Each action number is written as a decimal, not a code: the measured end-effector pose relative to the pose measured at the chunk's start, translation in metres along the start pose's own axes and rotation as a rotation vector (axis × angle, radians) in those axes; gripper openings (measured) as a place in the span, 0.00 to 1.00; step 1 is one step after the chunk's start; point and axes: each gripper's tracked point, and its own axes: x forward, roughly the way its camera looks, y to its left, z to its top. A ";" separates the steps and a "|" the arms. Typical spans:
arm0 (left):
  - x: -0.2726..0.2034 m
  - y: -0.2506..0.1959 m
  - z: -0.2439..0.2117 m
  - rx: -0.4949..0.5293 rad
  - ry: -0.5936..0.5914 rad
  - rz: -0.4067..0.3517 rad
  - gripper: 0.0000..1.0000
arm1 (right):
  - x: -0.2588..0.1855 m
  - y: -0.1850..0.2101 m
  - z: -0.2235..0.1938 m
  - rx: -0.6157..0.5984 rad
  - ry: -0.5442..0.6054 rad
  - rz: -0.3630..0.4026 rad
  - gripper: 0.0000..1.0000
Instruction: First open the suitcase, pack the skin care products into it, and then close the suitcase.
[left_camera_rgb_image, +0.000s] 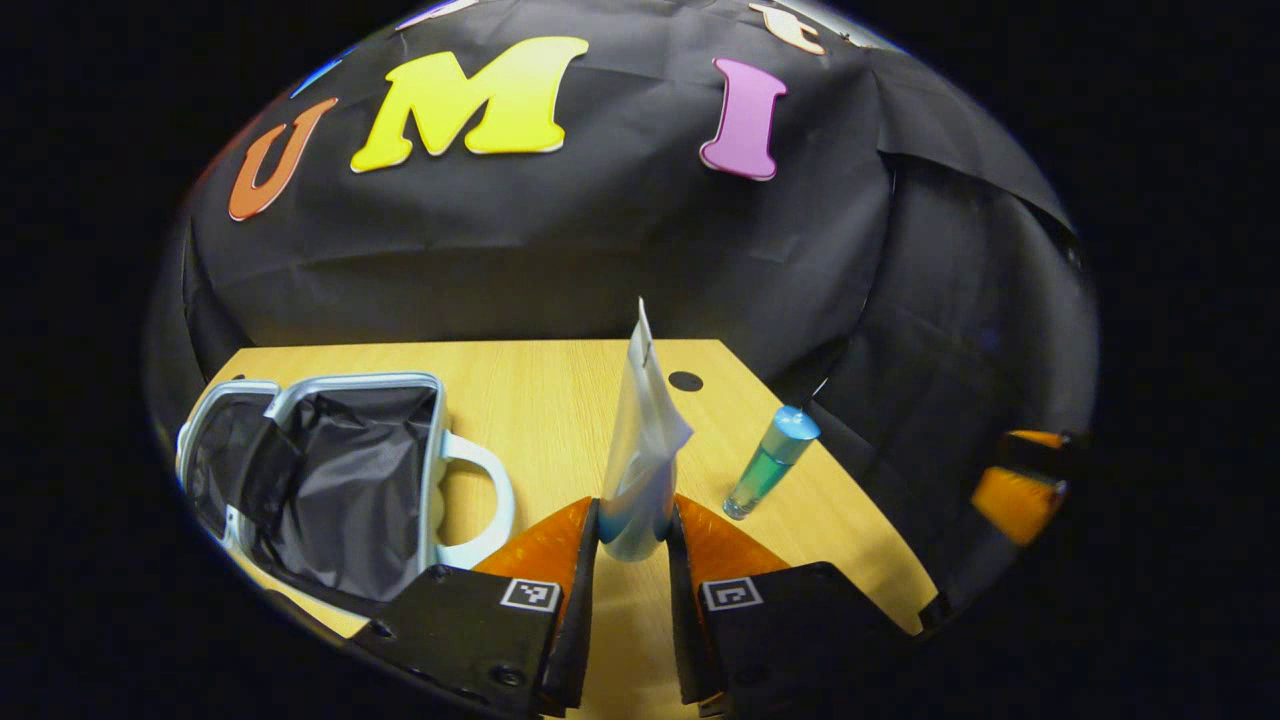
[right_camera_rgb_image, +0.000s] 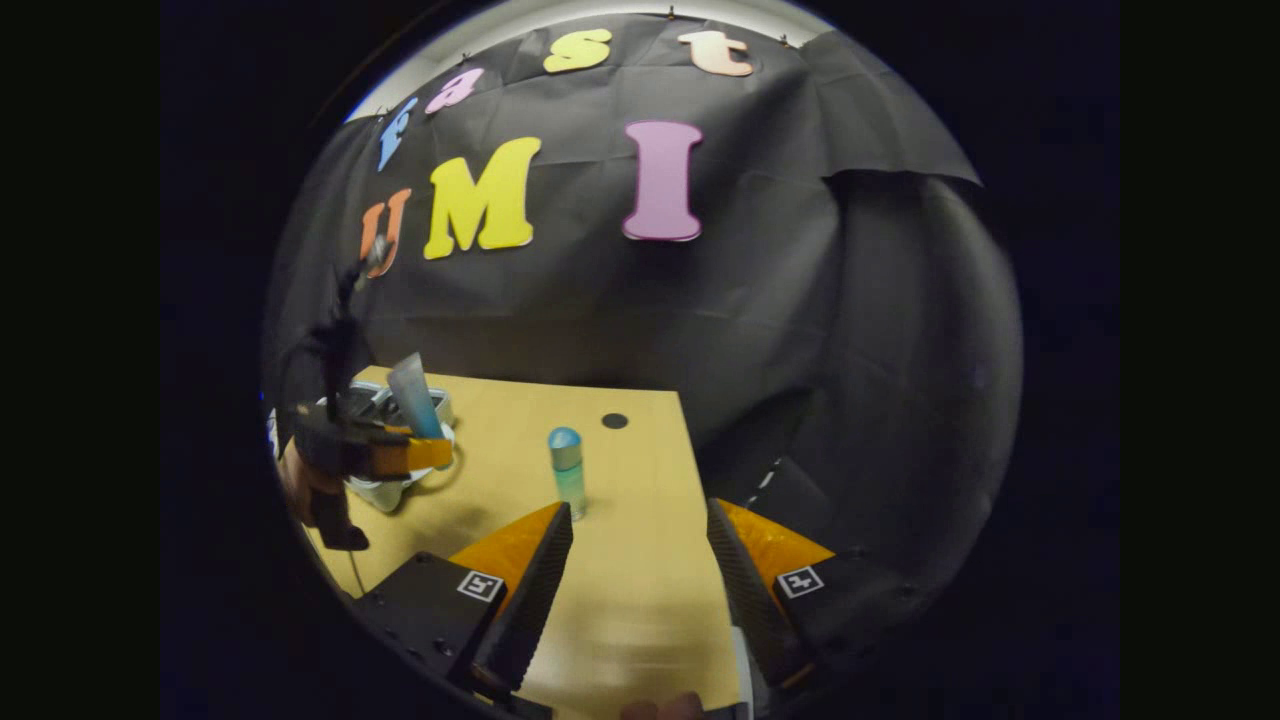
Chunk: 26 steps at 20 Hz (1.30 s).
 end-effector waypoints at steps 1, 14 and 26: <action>-0.017 0.002 0.005 0.001 -0.004 0.002 0.37 | 0.013 0.010 -0.006 0.010 0.010 0.026 0.80; -0.140 0.084 -0.001 -0.148 0.011 0.217 0.37 | 0.171 0.061 -0.046 0.009 0.123 0.118 0.80; -0.161 0.157 -0.015 -0.287 0.089 0.304 0.37 | 0.199 0.060 -0.058 0.003 0.234 0.079 0.37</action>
